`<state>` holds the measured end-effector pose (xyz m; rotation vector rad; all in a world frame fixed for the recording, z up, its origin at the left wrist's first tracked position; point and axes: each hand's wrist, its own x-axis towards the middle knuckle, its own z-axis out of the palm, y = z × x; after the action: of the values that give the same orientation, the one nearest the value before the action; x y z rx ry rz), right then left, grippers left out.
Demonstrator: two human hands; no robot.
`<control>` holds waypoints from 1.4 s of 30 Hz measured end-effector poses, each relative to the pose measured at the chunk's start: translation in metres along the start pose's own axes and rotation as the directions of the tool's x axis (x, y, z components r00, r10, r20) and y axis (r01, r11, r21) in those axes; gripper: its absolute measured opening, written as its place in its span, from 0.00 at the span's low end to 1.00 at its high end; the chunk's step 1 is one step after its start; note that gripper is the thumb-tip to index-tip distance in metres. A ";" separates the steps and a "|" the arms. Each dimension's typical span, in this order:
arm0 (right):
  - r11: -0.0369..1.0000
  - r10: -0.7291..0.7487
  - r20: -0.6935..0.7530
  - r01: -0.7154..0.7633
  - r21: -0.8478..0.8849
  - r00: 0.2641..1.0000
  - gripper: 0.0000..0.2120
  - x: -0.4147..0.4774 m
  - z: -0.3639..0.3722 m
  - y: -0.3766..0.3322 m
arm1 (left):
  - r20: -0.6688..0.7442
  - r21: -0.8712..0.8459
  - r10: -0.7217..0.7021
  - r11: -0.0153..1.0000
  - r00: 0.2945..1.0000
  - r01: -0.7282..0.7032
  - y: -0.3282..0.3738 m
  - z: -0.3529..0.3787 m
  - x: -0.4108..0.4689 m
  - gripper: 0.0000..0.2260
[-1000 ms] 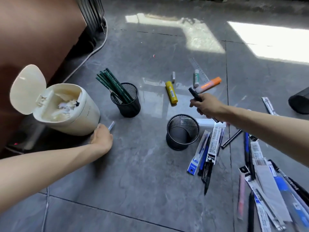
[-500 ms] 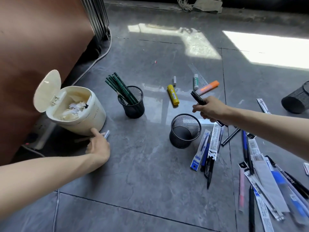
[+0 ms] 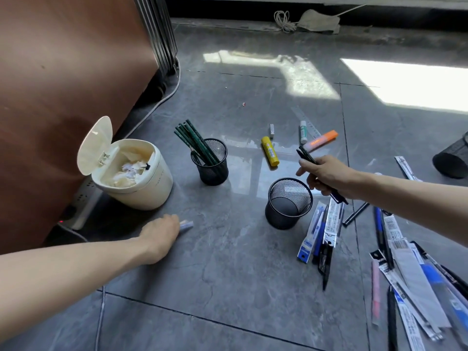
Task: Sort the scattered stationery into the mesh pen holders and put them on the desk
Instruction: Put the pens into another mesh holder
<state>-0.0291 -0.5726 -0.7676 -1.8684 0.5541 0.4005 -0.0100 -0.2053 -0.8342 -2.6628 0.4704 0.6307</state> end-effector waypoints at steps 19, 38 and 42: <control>0.927 0.090 0.198 -0.155 0.341 0.976 0.09 -0.080 -0.015 -0.028 | -0.030 -0.994 0.563 -0.106 0.826 0.036 0.143 -0.186 -0.012 0.07; 0.652 -0.063 -0.218 0.205 0.730 0.974 0.05 -0.080 -0.045 0.000 | 0.224 -0.841 0.337 -0.407 0.915 0.356 0.174 -0.173 -0.012 0.16; 0.676 -0.098 -0.062 0.113 0.729 0.993 0.03 -0.085 -0.029 -0.006 | 0.062 -0.812 0.446 -0.498 0.893 0.305 0.195 -0.198 -0.015 0.19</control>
<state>-0.0964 -0.5827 -0.7088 -1.1045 0.5123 0.0488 -0.0283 -0.4554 -0.7134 -3.5033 -0.5612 3.1227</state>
